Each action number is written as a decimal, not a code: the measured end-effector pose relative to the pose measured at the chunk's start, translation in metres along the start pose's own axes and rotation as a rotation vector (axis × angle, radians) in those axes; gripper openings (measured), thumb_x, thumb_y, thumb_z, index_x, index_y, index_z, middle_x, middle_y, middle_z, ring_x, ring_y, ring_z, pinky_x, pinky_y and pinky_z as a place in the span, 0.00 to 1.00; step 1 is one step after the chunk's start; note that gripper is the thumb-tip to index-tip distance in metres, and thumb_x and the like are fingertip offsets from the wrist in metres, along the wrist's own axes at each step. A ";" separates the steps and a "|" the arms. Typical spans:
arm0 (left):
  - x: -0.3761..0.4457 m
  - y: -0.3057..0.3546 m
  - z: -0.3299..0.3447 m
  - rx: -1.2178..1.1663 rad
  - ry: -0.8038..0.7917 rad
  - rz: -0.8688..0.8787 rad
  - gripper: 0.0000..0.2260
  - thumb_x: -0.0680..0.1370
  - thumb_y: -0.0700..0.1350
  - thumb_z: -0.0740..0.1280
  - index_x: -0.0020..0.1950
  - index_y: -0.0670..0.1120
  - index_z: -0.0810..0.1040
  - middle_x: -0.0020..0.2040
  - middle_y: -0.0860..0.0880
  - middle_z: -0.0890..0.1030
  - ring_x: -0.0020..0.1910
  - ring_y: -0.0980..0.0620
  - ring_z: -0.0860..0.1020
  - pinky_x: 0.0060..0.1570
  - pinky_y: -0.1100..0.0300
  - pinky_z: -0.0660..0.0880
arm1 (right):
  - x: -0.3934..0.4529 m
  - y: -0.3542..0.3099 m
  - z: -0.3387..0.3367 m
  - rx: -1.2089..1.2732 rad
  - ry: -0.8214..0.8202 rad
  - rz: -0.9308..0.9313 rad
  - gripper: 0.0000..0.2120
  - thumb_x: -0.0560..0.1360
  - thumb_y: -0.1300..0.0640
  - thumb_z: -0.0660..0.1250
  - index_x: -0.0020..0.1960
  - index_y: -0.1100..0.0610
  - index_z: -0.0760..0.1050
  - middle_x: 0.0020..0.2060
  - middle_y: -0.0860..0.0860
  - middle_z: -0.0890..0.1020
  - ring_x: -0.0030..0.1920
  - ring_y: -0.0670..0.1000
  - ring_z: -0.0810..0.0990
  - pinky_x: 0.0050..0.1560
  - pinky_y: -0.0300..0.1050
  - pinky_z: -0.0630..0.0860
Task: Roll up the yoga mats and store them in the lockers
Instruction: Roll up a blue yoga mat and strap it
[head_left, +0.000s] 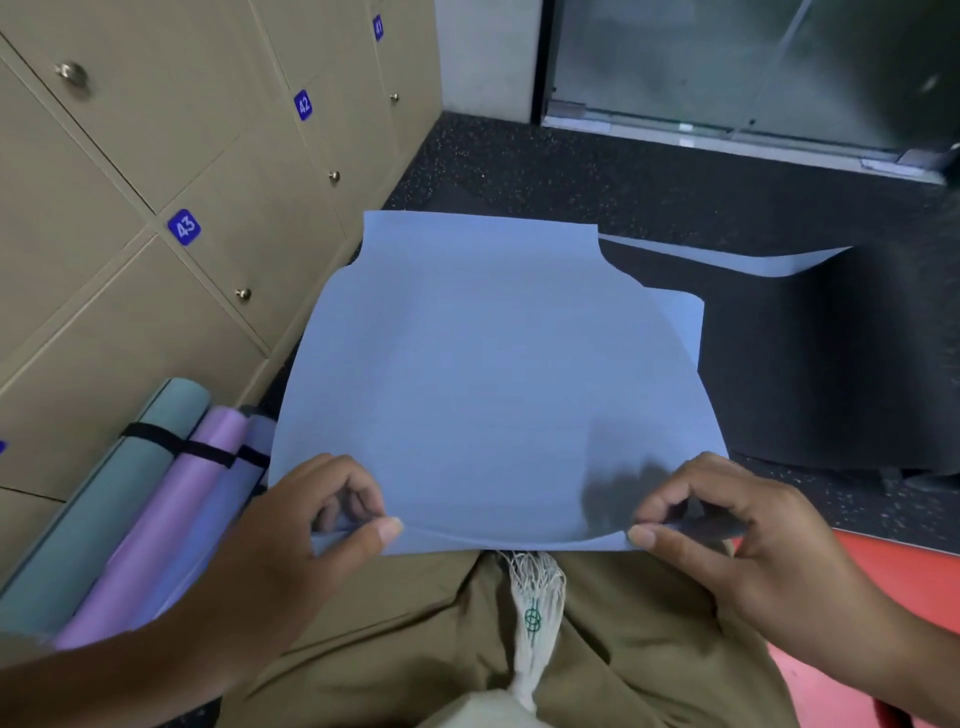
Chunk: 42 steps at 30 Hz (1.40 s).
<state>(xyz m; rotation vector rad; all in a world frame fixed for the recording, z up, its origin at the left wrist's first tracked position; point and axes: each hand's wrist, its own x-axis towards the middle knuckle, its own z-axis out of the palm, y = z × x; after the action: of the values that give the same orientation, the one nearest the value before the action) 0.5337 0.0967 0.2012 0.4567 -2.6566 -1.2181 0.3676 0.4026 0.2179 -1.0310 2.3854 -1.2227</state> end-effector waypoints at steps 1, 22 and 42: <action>0.001 -0.001 0.002 -0.023 0.008 -0.012 0.14 0.68 0.62 0.67 0.45 0.54 0.76 0.37 0.58 0.74 0.36 0.55 0.71 0.38 0.69 0.65 | 0.001 0.001 0.001 -0.014 0.017 -0.029 0.05 0.75 0.44 0.73 0.42 0.43 0.81 0.41 0.42 0.81 0.45 0.48 0.80 0.40 0.40 0.79; 0.021 -0.022 0.009 0.569 -0.025 0.658 0.16 0.82 0.64 0.58 0.54 0.52 0.71 0.52 0.58 0.73 0.48 0.52 0.71 0.48 0.57 0.63 | 0.023 0.038 0.016 -0.330 0.145 -0.399 0.06 0.79 0.55 0.67 0.47 0.52 0.82 0.47 0.35 0.75 0.48 0.43 0.73 0.50 0.42 0.69; 0.032 -0.009 0.013 0.988 0.051 0.797 0.25 0.84 0.61 0.57 0.39 0.45 0.79 0.34 0.49 0.69 0.30 0.48 0.69 0.34 0.53 0.59 | 0.040 0.029 0.032 -0.632 0.084 -0.535 0.25 0.83 0.37 0.59 0.43 0.58 0.76 0.35 0.50 0.74 0.37 0.52 0.68 0.41 0.45 0.64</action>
<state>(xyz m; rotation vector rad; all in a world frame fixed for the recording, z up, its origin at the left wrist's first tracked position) 0.5023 0.0890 0.1870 -0.4449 -2.7293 0.3406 0.3418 0.3669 0.1787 -1.9319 2.7289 -0.6264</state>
